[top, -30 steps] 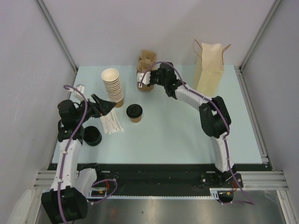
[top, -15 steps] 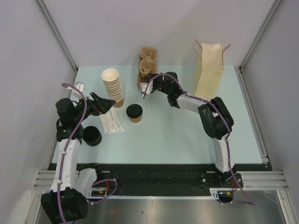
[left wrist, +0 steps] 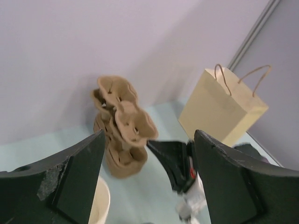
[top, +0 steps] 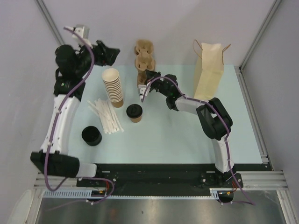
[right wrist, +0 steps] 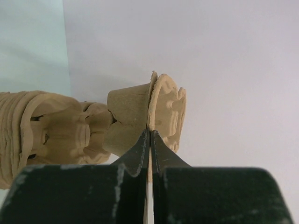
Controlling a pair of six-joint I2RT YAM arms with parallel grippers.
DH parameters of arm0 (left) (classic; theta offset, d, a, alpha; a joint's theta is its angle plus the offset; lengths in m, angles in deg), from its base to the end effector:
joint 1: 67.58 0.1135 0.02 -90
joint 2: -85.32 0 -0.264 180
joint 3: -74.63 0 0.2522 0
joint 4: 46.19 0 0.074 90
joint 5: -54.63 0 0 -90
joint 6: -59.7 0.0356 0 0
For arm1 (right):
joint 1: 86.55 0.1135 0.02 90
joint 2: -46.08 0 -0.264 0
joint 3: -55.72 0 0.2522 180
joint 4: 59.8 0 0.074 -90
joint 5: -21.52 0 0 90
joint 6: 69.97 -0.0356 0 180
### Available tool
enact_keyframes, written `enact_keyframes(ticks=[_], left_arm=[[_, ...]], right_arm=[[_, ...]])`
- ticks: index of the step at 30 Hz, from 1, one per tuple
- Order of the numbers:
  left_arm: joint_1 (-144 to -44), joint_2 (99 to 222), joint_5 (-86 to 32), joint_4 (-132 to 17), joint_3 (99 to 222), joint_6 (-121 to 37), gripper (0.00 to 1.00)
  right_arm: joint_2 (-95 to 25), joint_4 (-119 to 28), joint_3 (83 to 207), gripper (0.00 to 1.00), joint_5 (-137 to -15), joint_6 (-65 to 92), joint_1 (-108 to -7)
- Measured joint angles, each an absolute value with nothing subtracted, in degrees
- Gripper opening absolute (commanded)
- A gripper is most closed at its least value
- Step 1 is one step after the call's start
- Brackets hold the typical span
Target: Pack the takeout coffee
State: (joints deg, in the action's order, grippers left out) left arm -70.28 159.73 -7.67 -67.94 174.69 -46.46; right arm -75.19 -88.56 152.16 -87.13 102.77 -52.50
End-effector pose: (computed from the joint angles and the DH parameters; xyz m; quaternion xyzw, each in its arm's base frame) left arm 0.2806 -0.0298 0.4841 0.0961 0.6787 -0.2775 0.6732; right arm 0.4024 0.2857 0.2406 -0.6356 0.2520 -0.1966 0.7027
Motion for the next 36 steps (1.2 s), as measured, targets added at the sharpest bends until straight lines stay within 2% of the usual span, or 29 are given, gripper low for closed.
enact_keyframes(ticks=[6,12,36], left_arm=[[-77.34,179.97,-14.45,-72.18,193.27,-45.41,0.77],[-80.90,193.72,-18.40,-77.25,200.40,-46.51,0.73],[-83.96,205.70,-26.27,-78.19,207.08,-45.24,0.56]], right_arm=[[-75.26,-90.37,151.87,0.00,-86.87,103.55,-52.00],[-75.28,-90.96,151.63,0.00,-86.67,103.79,-51.89],[-75.30,-91.38,148.95,0.00,-85.41,104.30,-52.15]])
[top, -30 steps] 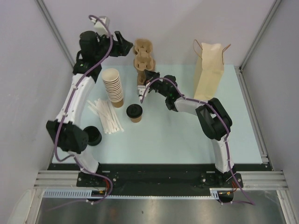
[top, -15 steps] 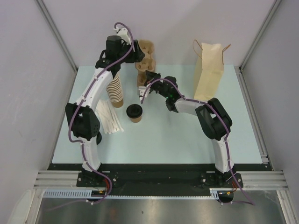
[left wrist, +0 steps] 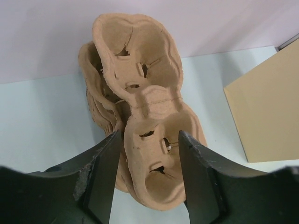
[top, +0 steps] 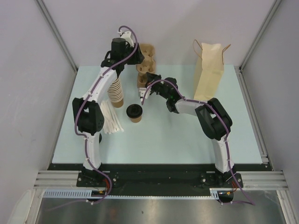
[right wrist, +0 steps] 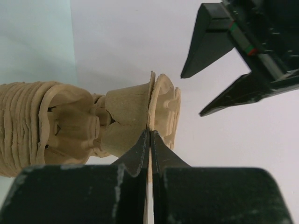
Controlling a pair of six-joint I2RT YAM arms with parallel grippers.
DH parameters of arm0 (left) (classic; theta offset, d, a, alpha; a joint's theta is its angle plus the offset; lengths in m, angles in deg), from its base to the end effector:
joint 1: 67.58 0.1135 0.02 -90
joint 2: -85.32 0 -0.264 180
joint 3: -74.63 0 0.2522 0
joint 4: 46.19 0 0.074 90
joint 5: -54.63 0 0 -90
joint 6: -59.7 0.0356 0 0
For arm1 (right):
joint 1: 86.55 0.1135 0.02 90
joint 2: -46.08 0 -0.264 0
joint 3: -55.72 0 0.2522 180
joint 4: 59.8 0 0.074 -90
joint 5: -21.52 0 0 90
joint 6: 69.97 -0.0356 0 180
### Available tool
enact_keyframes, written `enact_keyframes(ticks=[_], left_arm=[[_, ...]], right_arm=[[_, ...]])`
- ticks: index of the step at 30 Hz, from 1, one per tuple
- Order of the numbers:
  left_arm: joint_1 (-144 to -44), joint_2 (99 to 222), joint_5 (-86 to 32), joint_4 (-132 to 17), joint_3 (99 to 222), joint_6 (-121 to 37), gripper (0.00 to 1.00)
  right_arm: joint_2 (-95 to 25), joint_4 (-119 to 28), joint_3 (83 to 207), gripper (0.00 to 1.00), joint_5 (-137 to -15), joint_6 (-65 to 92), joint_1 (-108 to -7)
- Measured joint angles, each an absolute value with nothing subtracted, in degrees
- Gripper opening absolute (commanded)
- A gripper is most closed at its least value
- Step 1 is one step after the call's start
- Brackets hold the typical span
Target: Pack the takeout coffee
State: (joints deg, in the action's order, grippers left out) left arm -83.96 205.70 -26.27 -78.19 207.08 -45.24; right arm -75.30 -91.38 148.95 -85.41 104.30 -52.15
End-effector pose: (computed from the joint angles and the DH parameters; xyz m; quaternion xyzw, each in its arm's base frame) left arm 0.4808 -0.1472 0.3568 0.0558 0.8156 -0.2170 0.5335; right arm 0.3966 0.2841 0.2264 -0.6380 0.2537 -0.2120 0.6955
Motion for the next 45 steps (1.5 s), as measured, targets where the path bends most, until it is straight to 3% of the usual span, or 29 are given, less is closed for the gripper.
enact_keyframes(ticks=[23,27,31,37,45], left_arm=[[-84.73,209.87,-28.98,-78.61,208.13,-45.28,0.53],[-84.73,210.31,-28.76,-78.65,208.16,-45.26,0.42],[-84.73,210.31,-28.11,-78.50,208.18,-45.39,0.23],[-84.79,210.31,-27.56,-78.06,208.20,-45.39,0.03],[-85.10,210.66,-27.23,-78.06,208.22,-45.74,0.00]], right_arm=[[-75.30,-91.66,148.07,0.00,-85.38,104.32,-52.64],[-75.30,-91.79,147.98,0.00,-85.41,104.34,-52.66],[-75.30,-91.77,147.79,0.00,-85.38,104.56,-52.66],[-75.30,-91.73,147.42,0.00,-85.38,104.78,-52.66],[-75.37,-91.35,147.15,0.00,-85.16,104.82,-52.64]])
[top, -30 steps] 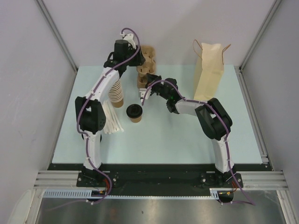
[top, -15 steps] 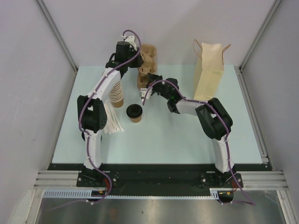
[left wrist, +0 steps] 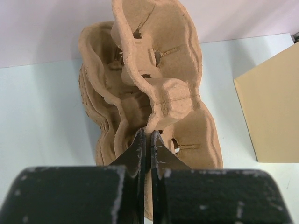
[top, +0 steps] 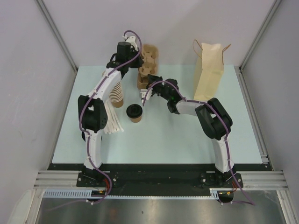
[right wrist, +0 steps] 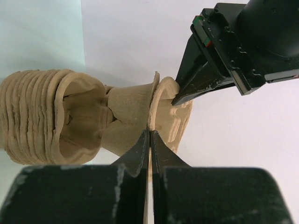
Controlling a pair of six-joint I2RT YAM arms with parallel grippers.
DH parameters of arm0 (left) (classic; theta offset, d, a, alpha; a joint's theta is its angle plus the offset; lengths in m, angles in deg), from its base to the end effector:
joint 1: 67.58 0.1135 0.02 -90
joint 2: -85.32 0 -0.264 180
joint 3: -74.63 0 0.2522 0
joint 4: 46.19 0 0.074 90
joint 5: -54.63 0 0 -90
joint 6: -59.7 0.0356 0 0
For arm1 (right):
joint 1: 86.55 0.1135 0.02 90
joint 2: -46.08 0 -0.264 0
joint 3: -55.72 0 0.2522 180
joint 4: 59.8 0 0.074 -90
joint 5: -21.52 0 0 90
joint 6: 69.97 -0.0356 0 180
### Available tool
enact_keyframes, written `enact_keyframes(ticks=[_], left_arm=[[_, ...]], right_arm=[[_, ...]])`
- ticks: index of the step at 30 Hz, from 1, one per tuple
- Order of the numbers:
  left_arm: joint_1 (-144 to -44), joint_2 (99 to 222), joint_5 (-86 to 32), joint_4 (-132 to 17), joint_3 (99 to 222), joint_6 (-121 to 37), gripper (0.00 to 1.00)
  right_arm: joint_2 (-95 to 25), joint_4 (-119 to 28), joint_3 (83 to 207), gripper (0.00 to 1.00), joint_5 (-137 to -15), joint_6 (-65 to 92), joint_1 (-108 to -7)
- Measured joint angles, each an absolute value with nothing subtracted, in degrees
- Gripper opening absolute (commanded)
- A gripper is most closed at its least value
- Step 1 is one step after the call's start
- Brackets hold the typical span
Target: Pack the takeout coffee
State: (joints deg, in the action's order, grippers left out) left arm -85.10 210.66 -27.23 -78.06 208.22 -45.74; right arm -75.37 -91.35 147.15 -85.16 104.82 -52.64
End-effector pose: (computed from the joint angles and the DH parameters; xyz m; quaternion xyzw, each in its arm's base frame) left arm 0.4966 -0.1621 0.3213 0.0540 0.8339 -0.2119 0.5068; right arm 0.3961 0.2786 0.2154 -0.6468 0.2625 -0.2131 0.6836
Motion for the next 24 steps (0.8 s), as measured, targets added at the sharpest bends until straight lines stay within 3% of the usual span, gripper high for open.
enact_keyframes(ticks=[4,8,13,18,24], left_arm=[[-85.10,210.99,-27.25,-78.06,208.22,-45.72,0.00],[-85.10,211.45,-27.23,-78.06,208.22,-45.72,0.00],[-85.10,211.73,-27.21,-78.08,208.22,-45.70,0.00],[-85.10,211.73,-27.04,-78.04,208.22,-45.72,0.00],[-85.10,211.71,-26.25,-77.29,208.20,-45.70,0.00]], right_arm=[[-75.96,-91.40,147.15,0.00,-84.86,105.43,-52.64],[-76.51,-91.38,147.15,0.27,-83.85,105.96,-52.50],[-76.72,-91.35,147.15,0.50,-82.59,106.18,-51.94],[-76.72,-91.31,147.15,0.63,-81.78,106.24,-51.83],[-75.78,-89.85,146.24,0.98,-81.06,106.13,-51.83]])
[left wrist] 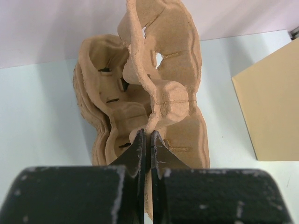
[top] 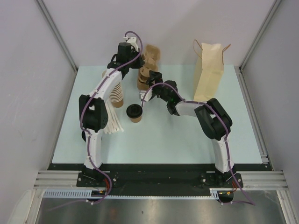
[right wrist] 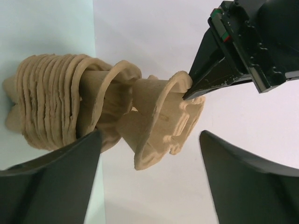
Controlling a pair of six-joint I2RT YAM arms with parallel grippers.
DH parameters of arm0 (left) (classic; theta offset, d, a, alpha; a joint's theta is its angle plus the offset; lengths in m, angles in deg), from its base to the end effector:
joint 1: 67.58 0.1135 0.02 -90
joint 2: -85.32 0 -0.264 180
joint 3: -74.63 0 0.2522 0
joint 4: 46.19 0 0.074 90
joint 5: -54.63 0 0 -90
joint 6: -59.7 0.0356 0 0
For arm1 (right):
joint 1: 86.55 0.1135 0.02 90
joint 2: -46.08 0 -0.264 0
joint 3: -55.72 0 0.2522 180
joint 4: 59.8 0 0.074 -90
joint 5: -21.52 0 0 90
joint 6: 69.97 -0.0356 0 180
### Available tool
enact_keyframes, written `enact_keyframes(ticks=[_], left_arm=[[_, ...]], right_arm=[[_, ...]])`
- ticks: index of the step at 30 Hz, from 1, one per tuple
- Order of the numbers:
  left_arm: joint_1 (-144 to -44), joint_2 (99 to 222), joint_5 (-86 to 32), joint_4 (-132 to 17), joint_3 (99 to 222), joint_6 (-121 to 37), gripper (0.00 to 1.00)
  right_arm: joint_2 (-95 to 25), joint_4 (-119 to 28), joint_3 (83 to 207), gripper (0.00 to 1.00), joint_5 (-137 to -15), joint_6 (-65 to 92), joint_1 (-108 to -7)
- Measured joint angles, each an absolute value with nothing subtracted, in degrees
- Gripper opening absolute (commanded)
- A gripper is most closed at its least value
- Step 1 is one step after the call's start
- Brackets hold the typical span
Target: Pack the takeout coffee
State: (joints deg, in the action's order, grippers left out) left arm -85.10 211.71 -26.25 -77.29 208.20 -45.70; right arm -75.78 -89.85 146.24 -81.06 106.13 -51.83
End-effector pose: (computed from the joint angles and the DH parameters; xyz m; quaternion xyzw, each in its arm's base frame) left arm 0.5005 -0.1639 0.3133 0.0588 0.8347 -0.2179 0.5023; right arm 0.3930 0.2817 0.2041 -0.6558 0.2843 -0.2306 0.6602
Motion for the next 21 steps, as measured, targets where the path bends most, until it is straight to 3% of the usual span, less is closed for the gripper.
enact_keyframes(ticks=[13,18,21], left_arm=[[-85.08,206.01,-22.49,-74.21,208.16,-45.83,0.00],[-85.03,197.55,-19.50,-73.45,205.44,-47.08,0.00],[-84.97,186.99,-17.09,-70.02,197.20,-48.95,0.00]], right_arm=[[-58.23,-78.20,143.26,1.00,-80.09,98.35,-51.59],[-42.67,-66.66,143.22,1.00,-79.68,83.01,-51.37],[-34.04,-60.06,145.01,0.98,-79.44,70.22,-51.56]])
